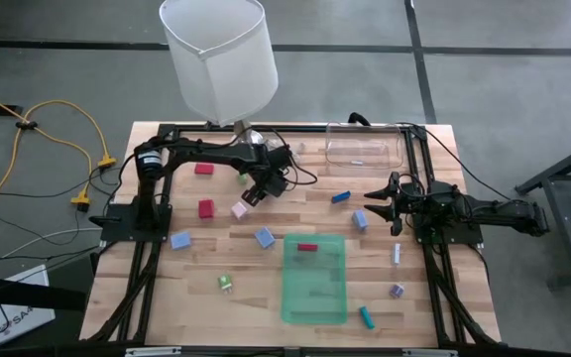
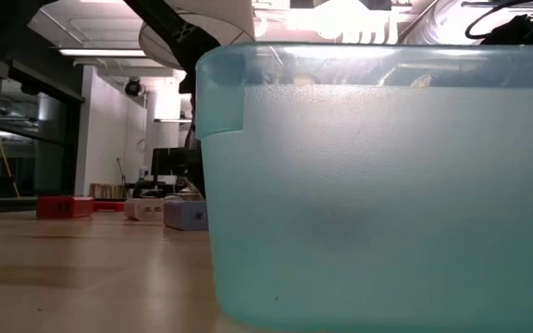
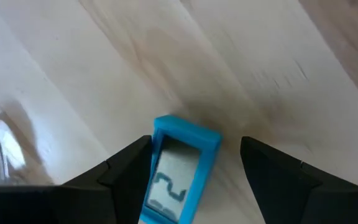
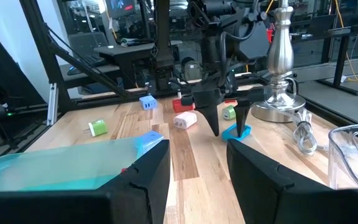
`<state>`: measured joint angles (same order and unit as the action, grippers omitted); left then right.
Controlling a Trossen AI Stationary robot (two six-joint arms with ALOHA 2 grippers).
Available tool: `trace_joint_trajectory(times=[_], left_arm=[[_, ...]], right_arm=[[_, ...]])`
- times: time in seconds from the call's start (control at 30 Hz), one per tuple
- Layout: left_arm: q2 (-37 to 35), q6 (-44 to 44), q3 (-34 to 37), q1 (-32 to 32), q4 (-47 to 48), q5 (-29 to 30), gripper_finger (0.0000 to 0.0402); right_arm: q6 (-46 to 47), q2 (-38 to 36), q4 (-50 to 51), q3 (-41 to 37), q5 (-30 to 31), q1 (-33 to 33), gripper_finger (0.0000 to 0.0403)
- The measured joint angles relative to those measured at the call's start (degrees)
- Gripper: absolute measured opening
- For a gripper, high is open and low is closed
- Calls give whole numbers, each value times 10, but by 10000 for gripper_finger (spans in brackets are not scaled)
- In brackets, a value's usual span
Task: Pick & Place Office items
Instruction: Put the top light blue digital clock into the green bin
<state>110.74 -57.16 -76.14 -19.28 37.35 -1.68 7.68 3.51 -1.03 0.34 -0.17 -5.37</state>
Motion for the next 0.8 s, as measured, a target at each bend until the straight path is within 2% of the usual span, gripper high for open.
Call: trace_joint_trajectory(times=[0.63, 0.8], left_arm=[[1, 0, 1, -13, 2, -14, 237], [13, 27, 1, -14, 8, -28, 237]], right_arm=[[0, 0, 0, 0, 0, 0, 146], [0, 0, 0, 0, 0, 0, 146]])
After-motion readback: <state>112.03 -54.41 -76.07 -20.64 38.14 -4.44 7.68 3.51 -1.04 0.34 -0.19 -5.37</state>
